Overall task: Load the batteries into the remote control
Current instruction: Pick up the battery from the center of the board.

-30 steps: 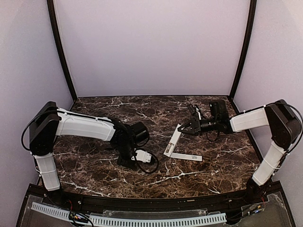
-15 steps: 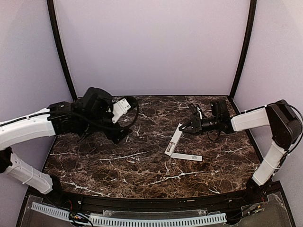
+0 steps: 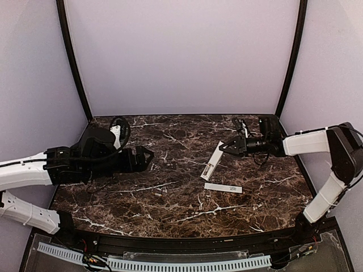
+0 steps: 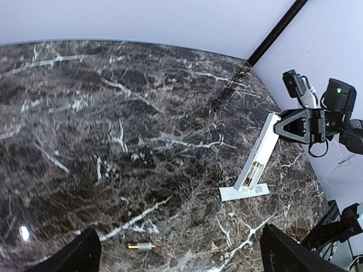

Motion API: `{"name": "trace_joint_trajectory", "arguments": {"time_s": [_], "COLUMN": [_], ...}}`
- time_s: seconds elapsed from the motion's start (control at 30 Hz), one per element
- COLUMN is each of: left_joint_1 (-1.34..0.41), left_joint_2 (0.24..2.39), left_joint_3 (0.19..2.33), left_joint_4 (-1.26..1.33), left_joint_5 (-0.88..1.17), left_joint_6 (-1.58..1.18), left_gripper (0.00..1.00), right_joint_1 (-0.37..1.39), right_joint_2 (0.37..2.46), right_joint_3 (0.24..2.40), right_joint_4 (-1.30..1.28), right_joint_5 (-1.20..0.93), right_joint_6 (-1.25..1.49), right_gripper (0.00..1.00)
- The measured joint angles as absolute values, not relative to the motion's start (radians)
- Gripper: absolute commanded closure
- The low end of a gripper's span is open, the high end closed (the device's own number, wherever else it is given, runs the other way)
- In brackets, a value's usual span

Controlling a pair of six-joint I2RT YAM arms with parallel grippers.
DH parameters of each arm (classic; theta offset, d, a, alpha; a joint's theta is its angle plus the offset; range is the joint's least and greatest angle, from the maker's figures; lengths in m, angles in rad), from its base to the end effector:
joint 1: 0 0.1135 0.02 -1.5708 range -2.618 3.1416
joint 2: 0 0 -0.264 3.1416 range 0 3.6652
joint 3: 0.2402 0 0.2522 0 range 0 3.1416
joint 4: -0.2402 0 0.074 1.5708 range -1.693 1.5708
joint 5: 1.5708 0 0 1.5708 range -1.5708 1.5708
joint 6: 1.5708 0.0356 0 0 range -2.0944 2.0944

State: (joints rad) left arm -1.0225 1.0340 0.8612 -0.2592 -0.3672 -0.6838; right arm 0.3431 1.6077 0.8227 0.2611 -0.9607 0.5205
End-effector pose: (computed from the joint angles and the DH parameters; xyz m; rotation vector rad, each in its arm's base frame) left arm 0.1329 -0.1930 0.3125 0.1045 2.0459 -0.7326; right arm 0.2983 0.1375 0.1994 -0.4446 2.1554 1.5064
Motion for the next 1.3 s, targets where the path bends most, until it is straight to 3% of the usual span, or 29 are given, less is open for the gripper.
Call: {"name": "trace_joint_trajectory", "arguments": {"time_s": [0.1,0.23,0.37,0.53,0.93,1.3], "left_joint_1": [-1.075,-1.113,-1.117,-1.118,-1.096,-1.048], "left_joint_2": [1.099,1.316,1.512,1.639,1.754,1.814], "left_joint_3": [0.858,0.991,1.105,1.176,1.211,1.224], "left_joint_4": [-0.294,-0.477,-0.612,-0.776,-0.800,-0.772], "left_joint_5": [-0.422,-0.458,-0.448,-0.403,-0.299,-0.267], "left_joint_6": [-0.882,-1.155,-1.380,-1.571,-1.706,-1.711], "left_gripper": [0.02,0.12,0.11,0.24,0.48,0.52], "right_joint_1": [0.341,0.333,0.323,0.311,0.304,0.302], "right_joint_2": [1.603,1.587,1.572,1.559,1.546,1.542], "right_joint_3": [0.822,0.815,0.806,0.796,0.783,0.783], "right_joint_4": [0.250,0.238,0.236,0.229,0.223,0.223], "right_joint_5": [-0.956,-0.949,-0.945,-0.943,-0.942,-0.942], "right_joint_6": [0.516,0.511,0.506,0.501,0.491,0.490], "right_gripper": [1.00,1.00,1.00,1.00,1.00,1.00]}}
